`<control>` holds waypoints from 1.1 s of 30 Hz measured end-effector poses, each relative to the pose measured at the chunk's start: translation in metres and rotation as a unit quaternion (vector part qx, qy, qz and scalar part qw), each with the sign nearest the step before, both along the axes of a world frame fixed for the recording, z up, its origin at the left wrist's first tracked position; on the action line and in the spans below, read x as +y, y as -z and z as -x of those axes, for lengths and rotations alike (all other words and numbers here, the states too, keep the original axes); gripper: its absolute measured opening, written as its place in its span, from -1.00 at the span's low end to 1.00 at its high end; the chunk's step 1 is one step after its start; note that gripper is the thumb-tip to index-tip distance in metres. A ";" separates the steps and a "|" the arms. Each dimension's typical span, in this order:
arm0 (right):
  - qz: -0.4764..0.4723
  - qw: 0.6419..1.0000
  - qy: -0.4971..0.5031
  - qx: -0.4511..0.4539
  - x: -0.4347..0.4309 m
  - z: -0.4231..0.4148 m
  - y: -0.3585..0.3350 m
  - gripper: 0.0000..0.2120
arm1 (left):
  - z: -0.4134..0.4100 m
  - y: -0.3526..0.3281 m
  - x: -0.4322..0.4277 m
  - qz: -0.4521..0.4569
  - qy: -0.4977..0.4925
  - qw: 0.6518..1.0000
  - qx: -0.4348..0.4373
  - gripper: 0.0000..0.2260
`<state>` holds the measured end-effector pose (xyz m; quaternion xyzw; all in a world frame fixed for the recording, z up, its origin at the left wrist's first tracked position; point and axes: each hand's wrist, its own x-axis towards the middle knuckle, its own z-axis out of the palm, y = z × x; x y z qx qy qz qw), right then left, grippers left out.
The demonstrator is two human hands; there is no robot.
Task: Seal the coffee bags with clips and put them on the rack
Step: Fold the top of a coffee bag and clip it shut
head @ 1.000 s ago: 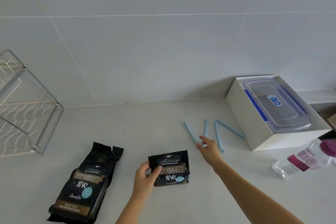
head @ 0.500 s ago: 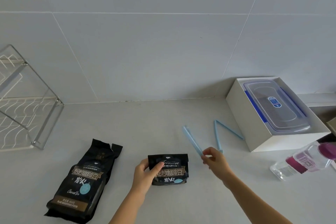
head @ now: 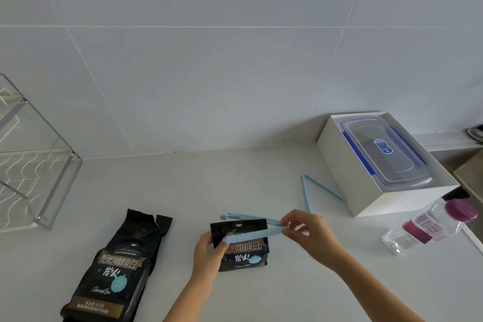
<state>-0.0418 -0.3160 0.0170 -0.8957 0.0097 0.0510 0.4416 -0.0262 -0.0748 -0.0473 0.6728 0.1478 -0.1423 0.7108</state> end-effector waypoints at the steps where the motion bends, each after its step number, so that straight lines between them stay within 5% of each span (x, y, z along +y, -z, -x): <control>1: 0.011 1.000 -0.001 -0.009 0.005 0.000 -0.002 -0.88 | 0.000 0.000 -0.001 -0.003 -0.002 1.000 -0.002 -0.94; 11: 0.028 0.999 -0.022 -0.024 0.046 -0.010 0.001 -0.65 | 0.002 -0.001 0.004 0.046 0.015 0.999 -0.015 -0.85; 17: 0.160 0.979 -0.125 -0.001 0.057 -0.022 -0.008 -0.60 | 0.001 -0.005 0.000 -0.036 0.055 0.996 -0.059 -0.84; 24: 0.321 0.912 -0.255 -0.002 0.107 -0.035 -0.019 -0.59 | 0.003 -0.001 0.001 -0.066 0.039 0.996 -0.046 -0.92; 28: 0.308 0.913 -0.268 -0.007 0.130 -0.037 -0.015 -0.66 | 0.004 -0.006 0.004 -0.040 0.021 0.999 -0.024 -0.74; 33: 0.228 0.953 -0.198 -0.001 0.135 -0.035 -0.011 -0.72 | 0.008 -0.004 0.009 -0.051 0.006 0.998 -0.021 -0.82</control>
